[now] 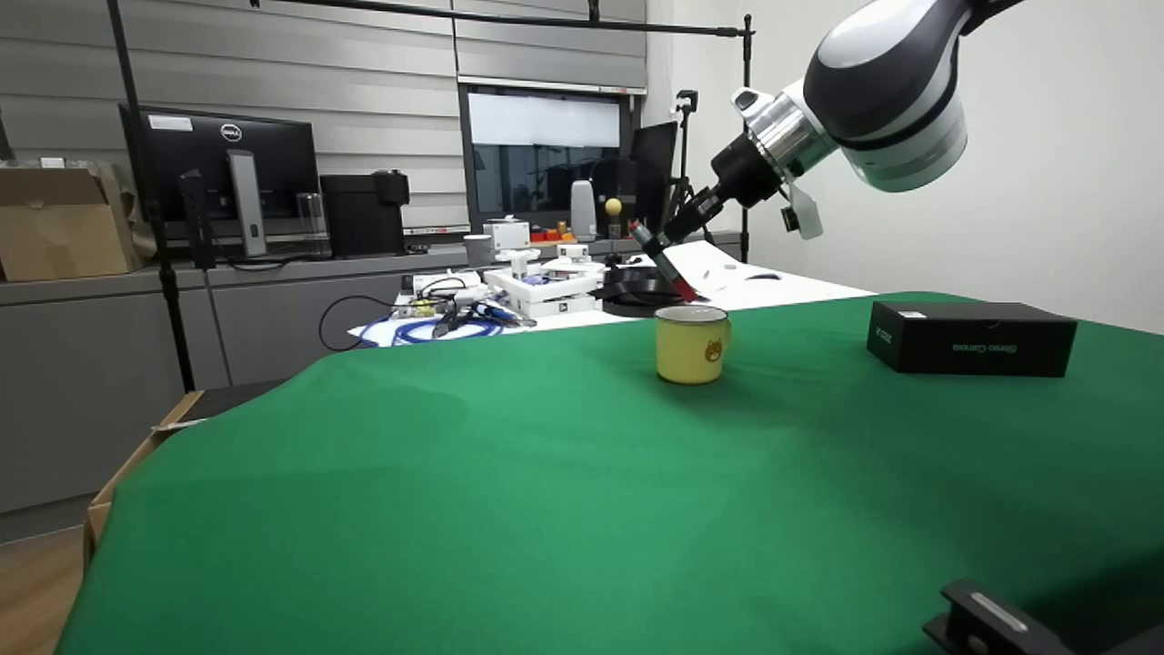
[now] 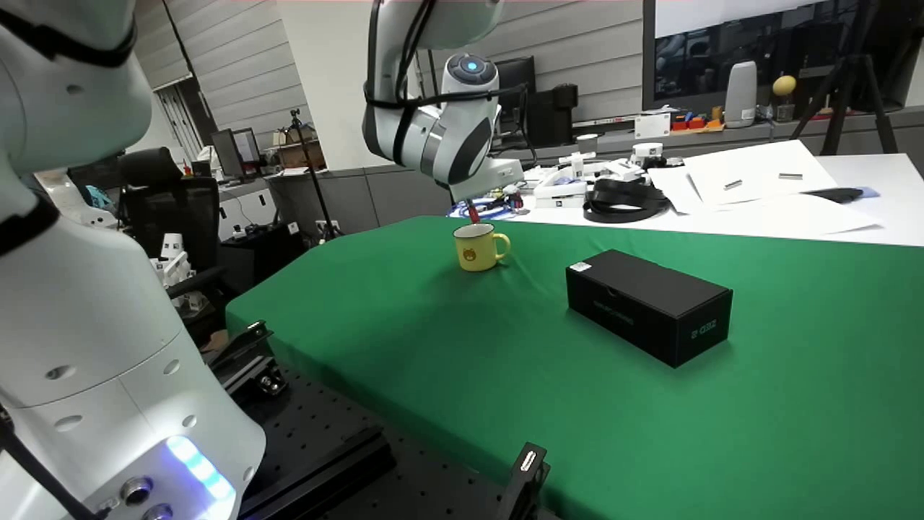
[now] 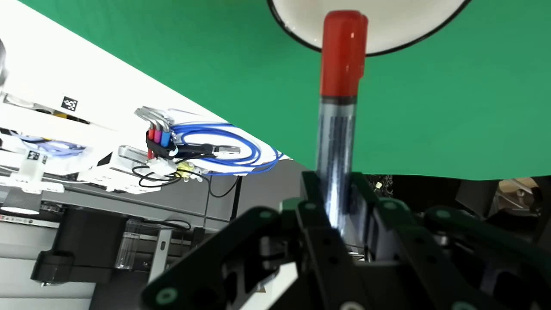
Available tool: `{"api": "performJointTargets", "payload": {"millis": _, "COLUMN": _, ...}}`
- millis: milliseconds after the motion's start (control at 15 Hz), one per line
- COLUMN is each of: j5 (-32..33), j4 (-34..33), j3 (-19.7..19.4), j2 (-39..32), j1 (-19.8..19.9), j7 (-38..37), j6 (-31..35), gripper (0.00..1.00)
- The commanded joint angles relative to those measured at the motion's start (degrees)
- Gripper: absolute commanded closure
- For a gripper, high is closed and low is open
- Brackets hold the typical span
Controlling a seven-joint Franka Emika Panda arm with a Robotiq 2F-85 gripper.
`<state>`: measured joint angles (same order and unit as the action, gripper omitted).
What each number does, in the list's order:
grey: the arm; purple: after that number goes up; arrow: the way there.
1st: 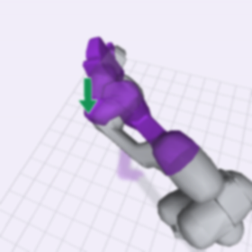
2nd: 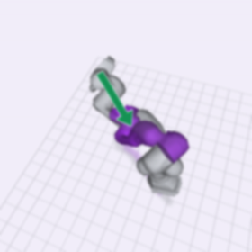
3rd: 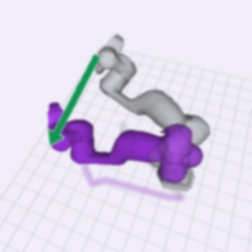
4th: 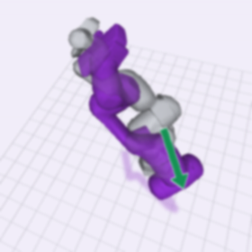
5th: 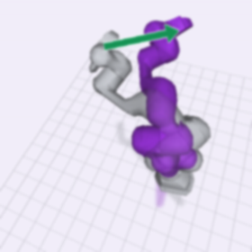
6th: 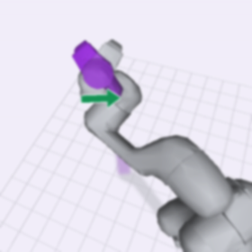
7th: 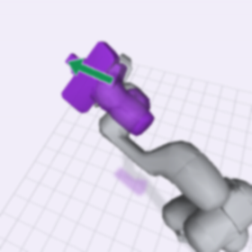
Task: Put the marker inside the mug cup
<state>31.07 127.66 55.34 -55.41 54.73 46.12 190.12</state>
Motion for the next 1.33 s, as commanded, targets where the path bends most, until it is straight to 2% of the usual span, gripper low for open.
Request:
{"api": "performJointTargets", "payload": {"millis": 0, "j5": 3.0, "j4": -1.9, "j3": 0.4, "j2": -6.5, "j1": 1.4, "j7": -0.3, "j6": -0.4, "gripper": 0.95}}
{"api": "performJointTargets", "payload": {"millis": 467, "j5": 3.0, "j4": -3.3, "j3": -1.7, "j2": -9.8, "j1": 0.9, "j7": -0.5, "j6": -2.3, "gripper": 0.95}}
{"api": "performJointTargets", "payload": {"millis": 533, "j5": 2.5, "j4": -3.5, "j3": -1.6, "j2": -9.6, "j1": 0.9, "j7": -0.9, "j6": -2.7, "gripper": 0.54}}
{"api": "performJointTargets", "payload": {"millis": 667, "j5": 2.0, "j4": -3.7, "j3": -1.0, "j2": -8.5, "j1": 1.1, "j7": -1.2, "j6": -3.3, "gripper": 0.48}}
{"api": "performJointTargets", "payload": {"millis": 933, "j5": 1.1, "j4": -3.3, "j3": 1.4, "j2": -5.0, "j1": 2.0, "j7": -3.0, "j6": -3.8, "gripper": 0.2}}
{"api": "performJointTargets", "payload": {"millis": 1133, "j5": -0.1, "j4": -2.1, "j3": 2.9, "j2": -2.1, "j1": 3.3, "j7": -4.7, "j6": -8.6, "gripper": 0.02}}
{"api": "performJointTargets", "payload": {"millis": 1200, "j5": 1.0, "j4": -3.7, "j3": 1.4, "j2": -4.7, "j1": 1.4, "j7": -2.3, "j6": -5.4, "gripper": 0.19}}
{"api": "performJointTargets", "payload": {"millis": 1267, "j5": 0.4, "j4": -3.6, "j3": 1.7, "j2": -4.0, "j1": 1.6, "j7": -2.4, "j6": -6.7, "gripper": 0.11}}
